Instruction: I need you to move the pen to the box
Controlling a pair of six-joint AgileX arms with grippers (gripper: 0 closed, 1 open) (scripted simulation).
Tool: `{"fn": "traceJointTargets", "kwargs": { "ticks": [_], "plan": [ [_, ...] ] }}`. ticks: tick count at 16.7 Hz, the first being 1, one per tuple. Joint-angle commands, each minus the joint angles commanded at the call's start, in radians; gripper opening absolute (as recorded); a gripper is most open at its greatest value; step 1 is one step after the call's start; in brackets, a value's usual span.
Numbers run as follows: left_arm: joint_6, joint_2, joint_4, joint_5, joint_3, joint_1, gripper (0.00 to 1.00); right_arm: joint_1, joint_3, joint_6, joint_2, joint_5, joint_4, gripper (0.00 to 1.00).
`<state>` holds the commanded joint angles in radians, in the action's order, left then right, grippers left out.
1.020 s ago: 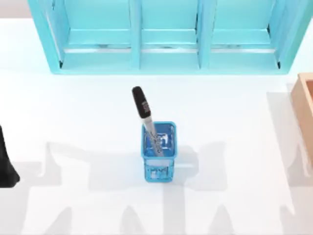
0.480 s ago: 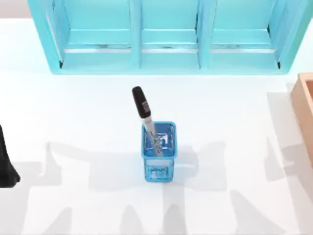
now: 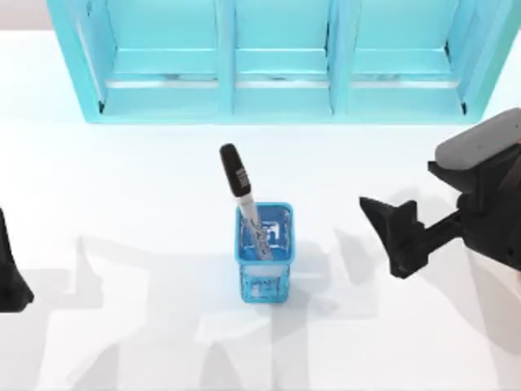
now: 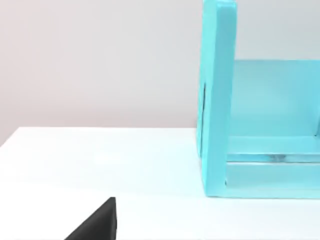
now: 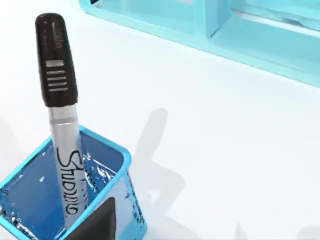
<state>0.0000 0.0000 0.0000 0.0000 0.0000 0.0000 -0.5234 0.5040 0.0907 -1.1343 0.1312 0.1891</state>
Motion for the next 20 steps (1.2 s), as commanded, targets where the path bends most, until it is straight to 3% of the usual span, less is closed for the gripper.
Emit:
{"fn": "traceJointTargets", "kwargs": {
  "ticks": [7,14,20],
  "plan": [
    [0.000,0.000,0.000,0.000,0.000,0.000,1.00,-0.178,0.153,0.015,-0.340,0.050,0.054,1.00],
    [0.000,0.000,0.000,0.000,0.000,0.000,1.00,-0.183,0.164,0.017,-0.363,0.049,0.062,1.00],
    [0.000,0.000,0.000,0.000,0.000,0.000,1.00,-0.216,0.314,0.035,-0.638,0.021,0.186,1.00]
  ]
}}
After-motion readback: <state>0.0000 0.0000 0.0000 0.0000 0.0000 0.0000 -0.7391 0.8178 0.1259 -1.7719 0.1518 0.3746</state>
